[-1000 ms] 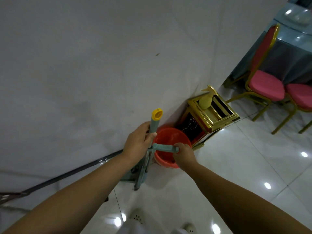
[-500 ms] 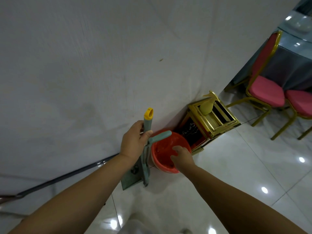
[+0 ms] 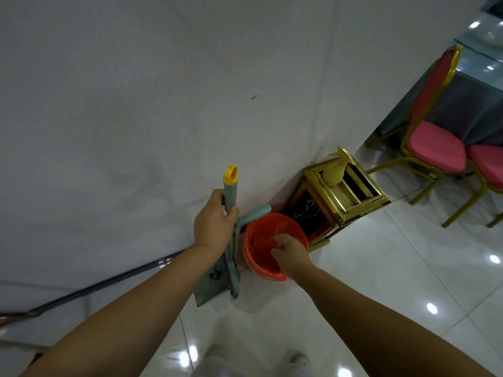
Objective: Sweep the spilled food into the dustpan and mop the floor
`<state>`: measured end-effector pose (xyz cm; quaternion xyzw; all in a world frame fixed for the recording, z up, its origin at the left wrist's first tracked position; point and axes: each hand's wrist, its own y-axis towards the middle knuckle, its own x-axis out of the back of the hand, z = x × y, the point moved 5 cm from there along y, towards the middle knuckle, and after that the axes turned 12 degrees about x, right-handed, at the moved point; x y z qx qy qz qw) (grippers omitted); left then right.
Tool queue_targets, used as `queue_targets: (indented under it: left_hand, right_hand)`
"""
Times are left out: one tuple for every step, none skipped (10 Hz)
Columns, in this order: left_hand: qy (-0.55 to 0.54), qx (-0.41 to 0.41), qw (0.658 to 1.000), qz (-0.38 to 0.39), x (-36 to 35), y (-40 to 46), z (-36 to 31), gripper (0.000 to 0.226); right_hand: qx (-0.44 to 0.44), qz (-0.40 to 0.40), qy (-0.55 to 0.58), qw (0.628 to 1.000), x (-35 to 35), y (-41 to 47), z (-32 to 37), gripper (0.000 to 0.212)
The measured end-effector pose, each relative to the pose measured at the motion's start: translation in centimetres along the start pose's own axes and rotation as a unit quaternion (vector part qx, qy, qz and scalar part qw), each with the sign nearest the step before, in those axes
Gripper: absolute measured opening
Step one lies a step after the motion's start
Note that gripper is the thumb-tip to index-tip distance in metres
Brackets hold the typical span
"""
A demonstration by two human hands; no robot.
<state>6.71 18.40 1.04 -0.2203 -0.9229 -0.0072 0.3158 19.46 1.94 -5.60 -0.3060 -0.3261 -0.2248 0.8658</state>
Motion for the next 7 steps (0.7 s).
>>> queue_targets:
  left_hand:
    - [-0.012, 0.04, 0.999, -0.017, -0.6, -0.6, 0.3, 0.02]
    - [-0.031, 0.096, 0.994, -0.042, -1.4, -1.4, 0.5, 0.031]
    - [-0.052, 0.137, 0.986, -0.08, -2.5, -2.8, 0.4, 0.044]
    - [-0.085, 0.202, 0.968, -0.121, -4.6, -5.1, 0.5, 0.052]
    - [-0.08, 0.247, 0.955, -0.141, -7.3, -8.1, 0.3, 0.033]
    - [-0.096, 0.261, 0.953, -0.124, -10.3, -10.7, -0.6, 0.02]
    - [-0.108, 0.276, 0.95, -0.096, -13.3, -12.9, -1.8, 0.017]
  right_hand:
    - [0.022, 0.01, 0.004, 1.0, 0.7, 0.9, -0.2, 0.036]
    - [0.059, 0.025, 0.006, 0.998, 2.1, 1.9, -0.2, 0.034]
    - [0.106, 0.062, 0.011, 0.992, 3.7, 2.7, -0.4, 0.035]
    - [0.155, 0.097, 0.019, 0.983, 5.2, 3.6, -1.5, 0.034]
    - [0.181, 0.123, 0.033, 0.975, 6.8, 4.4, -3.0, 0.032]
    - [0.188, 0.166, 0.053, 0.967, 7.8, 5.0, -5.0, 0.03]
    - [0.174, 0.189, 0.084, 0.963, 8.8, 4.9, -6.9, 0.028]
